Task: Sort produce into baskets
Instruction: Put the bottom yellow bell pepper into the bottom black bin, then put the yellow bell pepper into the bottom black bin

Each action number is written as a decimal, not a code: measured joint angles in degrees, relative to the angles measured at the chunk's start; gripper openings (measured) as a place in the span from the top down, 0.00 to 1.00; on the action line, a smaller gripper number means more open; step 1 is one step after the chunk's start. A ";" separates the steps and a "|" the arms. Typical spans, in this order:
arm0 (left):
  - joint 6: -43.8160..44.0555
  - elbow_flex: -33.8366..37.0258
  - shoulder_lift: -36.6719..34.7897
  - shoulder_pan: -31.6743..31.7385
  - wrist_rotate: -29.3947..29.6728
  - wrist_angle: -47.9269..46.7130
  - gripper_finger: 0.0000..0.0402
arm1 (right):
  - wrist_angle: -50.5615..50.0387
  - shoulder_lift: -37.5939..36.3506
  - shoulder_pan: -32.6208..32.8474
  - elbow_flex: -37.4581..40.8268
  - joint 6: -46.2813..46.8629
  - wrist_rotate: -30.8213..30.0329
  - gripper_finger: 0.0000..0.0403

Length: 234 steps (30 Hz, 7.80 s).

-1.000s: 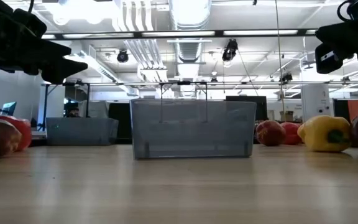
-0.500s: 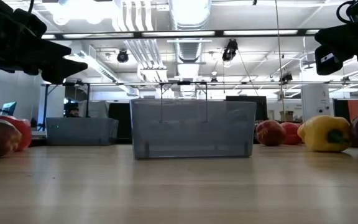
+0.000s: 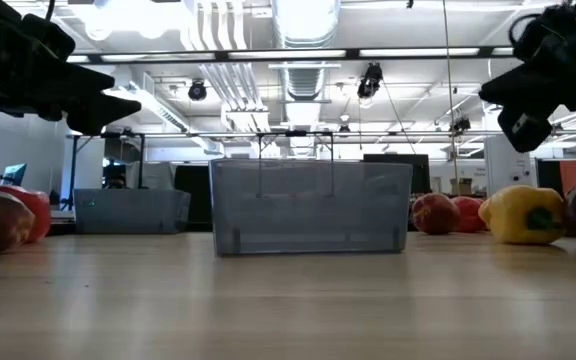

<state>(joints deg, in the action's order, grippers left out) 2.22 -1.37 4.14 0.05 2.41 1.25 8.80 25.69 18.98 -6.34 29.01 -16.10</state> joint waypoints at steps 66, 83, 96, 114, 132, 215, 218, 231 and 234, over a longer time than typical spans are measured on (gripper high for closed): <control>0.00 0.00 0.02 0.00 0.00 0.00 0.19 | -62.48 57.51 -28.76 -42.76 61.93 10.05 0.02; 0.00 0.00 0.02 0.00 -0.02 0.00 0.19 | -75.42 59.72 -24.22 -70.68 55.66 4.25 0.31; 0.00 0.00 0.02 0.00 -0.02 0.00 0.19 | -67.26 83.28 -11.74 -95.51 52.40 8.96 0.31; 0.00 0.00 0.02 -0.01 -0.01 0.00 0.19 | -78.42 105.68 -15.72 -118.44 42.31 16.51 0.15; 0.00 0.00 0.02 -0.01 -0.01 0.00 0.19 | -98.78 88.87 -22.50 -114.33 45.40 1.86 0.06; 0.00 0.00 0.28 0.00 7.57 0.00 0.19 | -86.66 65.48 -27.56 -82.87 -0.86 3.85 0.21; 0.00 0.00 0.28 0.00 7.57 -0.01 0.19 | -78.78 66.56 -21.02 -84.20 9.69 6.84 0.21; 0.00 0.00 0.26 -0.01 7.57 0.05 0.19 | -59.56 72.96 -7.12 -86.03 25.09 4.50 0.19; 0.00 0.00 0.26 -0.02 7.57 0.02 0.19 | -59.83 74.45 -9.37 -85.93 23.65 4.23 0.20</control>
<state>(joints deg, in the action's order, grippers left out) 2.22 -1.37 4.40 0.03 9.98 1.28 -51.03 100.14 9.61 -92.27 52.66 -11.87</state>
